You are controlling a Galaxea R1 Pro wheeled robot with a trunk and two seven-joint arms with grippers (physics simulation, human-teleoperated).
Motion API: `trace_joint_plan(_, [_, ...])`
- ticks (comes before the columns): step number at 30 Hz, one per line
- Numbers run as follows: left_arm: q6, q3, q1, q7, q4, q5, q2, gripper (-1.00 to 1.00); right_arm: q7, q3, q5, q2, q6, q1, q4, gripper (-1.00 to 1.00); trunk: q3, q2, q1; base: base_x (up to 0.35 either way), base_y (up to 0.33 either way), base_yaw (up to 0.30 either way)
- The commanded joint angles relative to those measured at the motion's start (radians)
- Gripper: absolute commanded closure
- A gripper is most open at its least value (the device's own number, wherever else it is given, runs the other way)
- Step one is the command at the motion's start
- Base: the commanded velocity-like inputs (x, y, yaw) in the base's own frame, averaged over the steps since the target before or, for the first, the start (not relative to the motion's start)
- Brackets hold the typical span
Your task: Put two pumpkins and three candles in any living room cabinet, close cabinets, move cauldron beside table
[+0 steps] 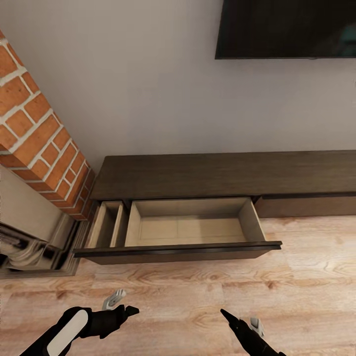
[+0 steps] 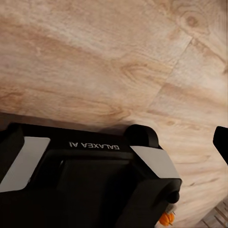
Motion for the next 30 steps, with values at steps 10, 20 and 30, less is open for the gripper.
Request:
trace_joint_plan(10, [-0.001, -0.003, -0.001, -0.003, 0.016, -0.001, 0.001, -1.00, 0.003, 0.002, -0.004, 0.000, 0.006, 0.000, 0.004, -1.00, 0.031, 0.070, -0.039, 0.000, 0.000, 0.000])
trace_joint_plan(20, [-0.031, -0.005, -0.001, -0.003, 0.038, -0.004, 0.000, -1.00, -0.012, 0.002, -0.007, 0.003, 0.000, 0.000, 0.014, -1.00, 0.062, 0.140, -0.077, 0.000, 0.000, 0.000])
trace_joint_plan(30, [-0.074, -0.005, -0.001, 0.007, 0.053, -0.061, -0.012, -1.00, -0.156, 0.006, 0.007, 0.000, -0.004, 0.000, 0.005, -1.00, 0.094, 0.210, -0.115, 0.000, 0.000, 0.000])
